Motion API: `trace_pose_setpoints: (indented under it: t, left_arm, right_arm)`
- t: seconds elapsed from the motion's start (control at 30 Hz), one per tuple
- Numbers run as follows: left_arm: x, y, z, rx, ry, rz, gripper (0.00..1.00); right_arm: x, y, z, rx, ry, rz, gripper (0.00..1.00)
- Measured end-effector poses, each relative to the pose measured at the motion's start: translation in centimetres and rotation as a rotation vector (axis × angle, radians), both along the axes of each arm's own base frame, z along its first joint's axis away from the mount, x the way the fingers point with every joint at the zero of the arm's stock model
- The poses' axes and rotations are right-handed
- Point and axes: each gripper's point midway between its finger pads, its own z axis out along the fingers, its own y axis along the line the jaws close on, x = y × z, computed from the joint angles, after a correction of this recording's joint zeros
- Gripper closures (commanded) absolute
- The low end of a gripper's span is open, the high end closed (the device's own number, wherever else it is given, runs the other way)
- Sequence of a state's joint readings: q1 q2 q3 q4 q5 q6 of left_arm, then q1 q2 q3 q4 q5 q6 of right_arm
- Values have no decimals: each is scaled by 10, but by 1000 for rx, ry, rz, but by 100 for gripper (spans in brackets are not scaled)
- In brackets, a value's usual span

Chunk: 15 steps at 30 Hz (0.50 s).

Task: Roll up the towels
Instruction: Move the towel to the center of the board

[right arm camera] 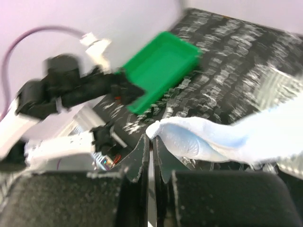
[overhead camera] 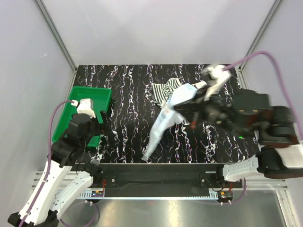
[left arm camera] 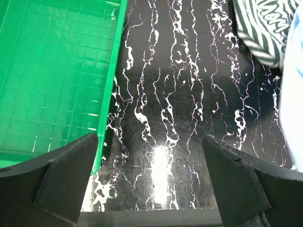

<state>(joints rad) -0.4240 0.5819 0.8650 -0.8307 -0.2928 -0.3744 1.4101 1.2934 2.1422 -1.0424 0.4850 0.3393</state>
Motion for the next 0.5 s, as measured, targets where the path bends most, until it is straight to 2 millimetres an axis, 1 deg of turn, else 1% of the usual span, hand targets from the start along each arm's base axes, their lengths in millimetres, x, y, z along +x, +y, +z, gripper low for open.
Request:
trace_pose_setpoints:
  t: [0.03,0.1,0.13,0.17,0.2,0.23,0.3,0.37,0.4,0.43,0.5]
  left_arm:
    - [1,-1,0,1,5,-1,1]
    - [6,-5,2,1,17,-9,1]
    - [9,-8,3,-2,25,-18,1]
    - [16,-14,6,-8,34,-30,1]
    - [24,-21,8,-14,50,-41,1]
    - [33,-30,9,-19,66,-54,1]
    - [56,-50,8,-26,91,-79,1]
    - [80,-80,-8,-11,165,-118,1]
    - [92,-97,-16,-7,194,-145,1]
    - [104,-114,-30,0,234,-169,1]
    - [126,-147,-56,21,311,-208,1]
  right_arm:
    - [3,-16,0,11,27,-51,100]
    - [15,-49,-2,57,104,-208,100]
    - [20,-62,-4,92,137,-269,100]
    - [24,-73,-11,120,172,-327,100]
    - [26,-84,-25,138,214,-379,100]
    - [26,-96,-45,132,256,-426,100]
    - [27,-112,-77,109,305,-495,100]
    - [26,-120,-101,58,318,-524,100]
    - [26,-122,-110,34,317,-529,100]
    - [26,-123,-120,-4,310,-533,100]
    - [25,-126,-132,-46,305,-540,100]
